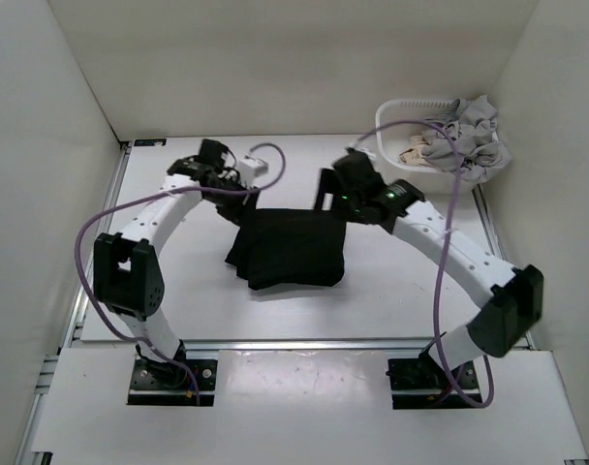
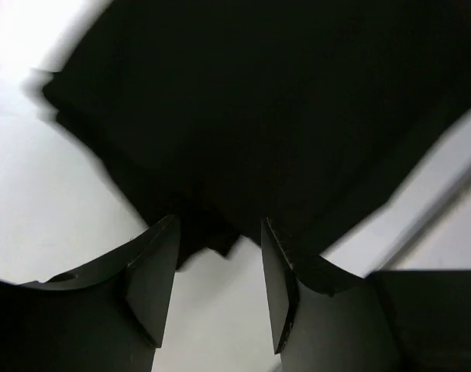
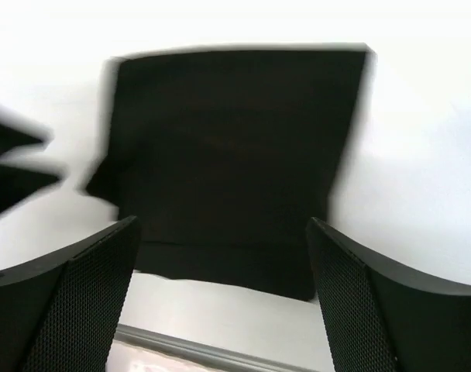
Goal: Fold and stack the trousers
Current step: Fold the trousers
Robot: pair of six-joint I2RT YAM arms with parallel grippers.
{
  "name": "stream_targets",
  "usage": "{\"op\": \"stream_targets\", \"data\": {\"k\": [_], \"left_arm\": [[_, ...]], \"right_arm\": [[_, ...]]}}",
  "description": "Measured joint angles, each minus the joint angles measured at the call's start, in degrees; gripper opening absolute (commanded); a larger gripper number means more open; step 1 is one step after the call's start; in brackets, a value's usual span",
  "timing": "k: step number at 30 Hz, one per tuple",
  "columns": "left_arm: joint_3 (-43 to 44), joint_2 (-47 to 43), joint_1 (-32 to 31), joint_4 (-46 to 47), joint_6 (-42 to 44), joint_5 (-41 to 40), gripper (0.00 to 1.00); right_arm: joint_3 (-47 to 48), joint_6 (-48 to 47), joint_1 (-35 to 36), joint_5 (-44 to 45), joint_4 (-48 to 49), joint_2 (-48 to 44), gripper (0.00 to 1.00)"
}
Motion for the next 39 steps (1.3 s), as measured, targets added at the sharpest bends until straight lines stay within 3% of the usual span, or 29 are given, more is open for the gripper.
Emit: {"op": "stream_targets", "data": {"k": [3, 7, 17, 22, 30, 32, 34, 35, 39], "left_arm": [[-4.81, -1.11, -5.66, -3.89, 0.79, 0.83, 0.58], [-9.07, 3.96, -6.19, -8.39, -0.39, -0.11, 0.59], [-11.28, 7.45, -6.67, -8.59, -4.02, 0.42, 0.62], [-11.76, 9.84, -7.87, -8.81, -4.07, 3.13, 0.62], [-11.5, 12.57, -8.24, -8.57, -4.63, 3.34, 0.7], [-11.41, 13.05, -8.22, -8.59, -4.72, 4.11, 0.58], [-10.67, 14.25, -8.2, -8.83, -4.63, 5.66, 0.33], [-9.92, 15.12, -8.2, -9.05, -4.44, 6.58, 0.14], [-5.01, 18.23, -8.15, -11.28, -3.41, 9.75, 0.14]], "right_arm": [[-14.14, 2.89, -7.45, -3.52, 3.04, -6.58, 0.92], [-24.46, 3.8, -13.31, -11.47, 8.26, -5.79, 0.92], [-33.99, 4.98, -16.22, -22.47, 21.53, -5.09, 0.93], [-39.26, 6.69, -16.68, -24.44, 23.47, -5.16, 0.93], [-39.98, 6.82, -16.63, -25.14, 25.2, -7.02, 0.94], [-40.22, 6.84, -16.63, -25.33, 25.62, -7.13, 0.94], [-41.33, 6.86, -16.59, -25.68, 26.62, -7.21, 0.95], [-42.05, 6.88, -16.59, -25.86, 26.8, -7.23, 0.95], [-44.41, 6.93, -16.59, -25.94, 26.82, -7.23, 0.96]]}}
